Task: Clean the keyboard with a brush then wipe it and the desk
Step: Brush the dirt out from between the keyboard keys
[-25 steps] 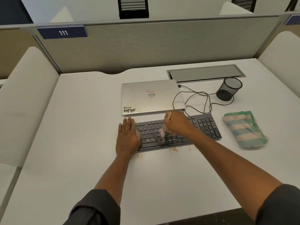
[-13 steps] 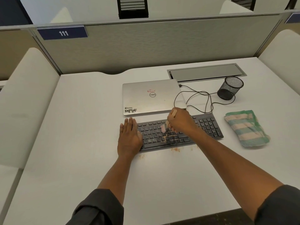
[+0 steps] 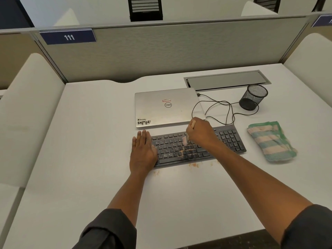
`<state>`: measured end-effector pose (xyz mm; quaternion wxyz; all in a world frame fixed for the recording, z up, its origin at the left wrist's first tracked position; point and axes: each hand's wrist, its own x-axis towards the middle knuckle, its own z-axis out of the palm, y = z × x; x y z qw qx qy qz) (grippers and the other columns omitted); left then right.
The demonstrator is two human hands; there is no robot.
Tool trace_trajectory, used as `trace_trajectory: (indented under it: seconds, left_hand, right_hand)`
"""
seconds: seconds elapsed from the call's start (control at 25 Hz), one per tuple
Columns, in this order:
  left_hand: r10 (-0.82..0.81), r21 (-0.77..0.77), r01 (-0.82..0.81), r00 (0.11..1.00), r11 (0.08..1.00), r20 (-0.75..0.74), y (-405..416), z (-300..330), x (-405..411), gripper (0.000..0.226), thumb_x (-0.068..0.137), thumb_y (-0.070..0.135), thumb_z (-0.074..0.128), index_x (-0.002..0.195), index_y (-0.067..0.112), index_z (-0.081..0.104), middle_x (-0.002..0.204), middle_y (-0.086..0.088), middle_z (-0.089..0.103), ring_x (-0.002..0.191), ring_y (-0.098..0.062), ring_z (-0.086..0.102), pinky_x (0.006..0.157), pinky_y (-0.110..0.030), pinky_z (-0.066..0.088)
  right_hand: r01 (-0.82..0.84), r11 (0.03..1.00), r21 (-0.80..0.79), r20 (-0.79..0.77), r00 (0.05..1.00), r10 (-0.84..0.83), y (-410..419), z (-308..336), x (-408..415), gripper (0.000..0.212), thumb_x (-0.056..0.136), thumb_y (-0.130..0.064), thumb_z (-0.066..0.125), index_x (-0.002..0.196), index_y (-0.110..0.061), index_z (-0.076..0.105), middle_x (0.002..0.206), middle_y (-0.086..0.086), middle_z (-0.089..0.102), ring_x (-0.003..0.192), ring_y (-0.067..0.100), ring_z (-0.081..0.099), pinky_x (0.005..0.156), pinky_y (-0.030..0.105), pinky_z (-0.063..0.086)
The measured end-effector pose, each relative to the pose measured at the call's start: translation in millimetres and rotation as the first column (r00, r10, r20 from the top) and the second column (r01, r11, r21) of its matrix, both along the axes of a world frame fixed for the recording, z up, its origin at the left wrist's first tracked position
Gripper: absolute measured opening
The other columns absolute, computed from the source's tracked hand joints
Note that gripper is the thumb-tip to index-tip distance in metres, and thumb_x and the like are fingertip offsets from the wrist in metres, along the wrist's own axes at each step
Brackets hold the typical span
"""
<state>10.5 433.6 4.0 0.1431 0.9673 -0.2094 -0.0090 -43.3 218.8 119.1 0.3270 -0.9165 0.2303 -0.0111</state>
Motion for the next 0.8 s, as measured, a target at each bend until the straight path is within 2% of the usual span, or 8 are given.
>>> trace_trajectory:
  seconds: [0.08,0.2,0.36,0.48,0.64,0.72,0.8]
  left_hand:
    - [-0.001,0.004,0.001,1.000,1.000,-0.001,0,0,0,0.084,0.086,0.039,0.003,0.159,0.002,0.023,0.167,-0.014,0.021,0.156,-0.027,0.010,0.128,-0.041,0.000]
    - [-0.003,0.001,0.003,1.000,1.000,0.002,0,0,0,0.083,0.086,0.039,0.004,0.158,0.002,0.023,0.167,-0.015,0.021,0.156,-0.028,0.011,0.128,-0.042,0.001]
    - [-0.001,-0.002,0.001,1.000,1.000,0.002,0,-1,0,0.083,0.087,0.039,0.005,0.158,0.001,0.026,0.166,-0.015,0.023,0.156,-0.029,0.012,0.128,-0.042,0.002]
    - [0.000,0.004,0.000,1.000,1.000,0.002,1,-1,0,0.083,0.087,0.039,0.004,0.158,0.002,0.024,0.167,-0.014,0.021,0.156,-0.028,0.011,0.128,-0.042,0.001]
    - [-0.002,0.013,0.002,1.000,1.000,0.008,0,-1,0,0.082,0.087,0.038,0.004,0.158,0.002,0.025,0.166,-0.014,0.022,0.156,-0.028,0.011,0.128,-0.042,0.001]
    - [0.000,0.015,0.000,1.000,1.000,0.004,1,-2,1,0.082,0.087,0.038,0.004,0.158,0.002,0.025,0.167,-0.014,0.022,0.156,-0.028,0.011,0.128,-0.042,0.001]
    - [-0.002,0.016,0.002,1.000,1.000,0.001,0,-2,1,0.082,0.088,0.039,0.004,0.158,0.002,0.025,0.167,-0.014,0.021,0.156,-0.028,0.011,0.128,-0.042,0.001]
  right_hand:
    - [-0.003,1.000,-0.024,0.022,1.000,0.003,0,3,0,0.012,0.094,-0.020,0.051,0.086,-0.015,0.057,0.075,0.000,0.062,0.069,0.016,0.058,0.057,0.028,0.042]
    - [-0.068,0.997,0.049,0.055,0.996,0.065,7,3,0,0.012,0.095,-0.022,0.052,0.087,-0.017,0.059,0.077,0.000,0.065,0.071,0.016,0.060,0.057,0.028,0.042]
    - [-0.116,0.993,-0.022,-0.049,0.992,0.114,13,-4,-7,0.018,0.093,-0.021,0.052,0.086,-0.009,0.065,0.081,0.005,0.069,0.078,0.022,0.065,0.066,0.032,0.050]
    - [-0.144,0.990,0.000,-0.111,0.983,0.144,11,-4,-9,0.022,0.093,-0.020,0.050,0.088,-0.007,0.067,0.080,0.008,0.072,0.077,0.025,0.069,0.071,0.039,0.058]
    - [-0.134,0.990,0.031,0.019,0.991,0.134,12,2,-8,0.015,0.095,-0.024,0.052,0.087,-0.016,0.063,0.082,0.000,0.068,0.079,0.018,0.064,0.069,0.033,0.050]
    - [-0.145,0.989,0.000,-0.026,0.989,0.145,13,-1,-9,0.016,0.095,-0.024,0.052,0.089,-0.015,0.063,0.083,0.001,0.068,0.081,0.020,0.064,0.069,0.032,0.049]
    - [-0.165,0.986,-0.025,-0.120,0.980,0.161,12,-3,-10,0.021,0.094,-0.024,0.051,0.087,-0.009,0.065,0.080,0.006,0.070,0.079,0.023,0.067,0.070,0.035,0.054]
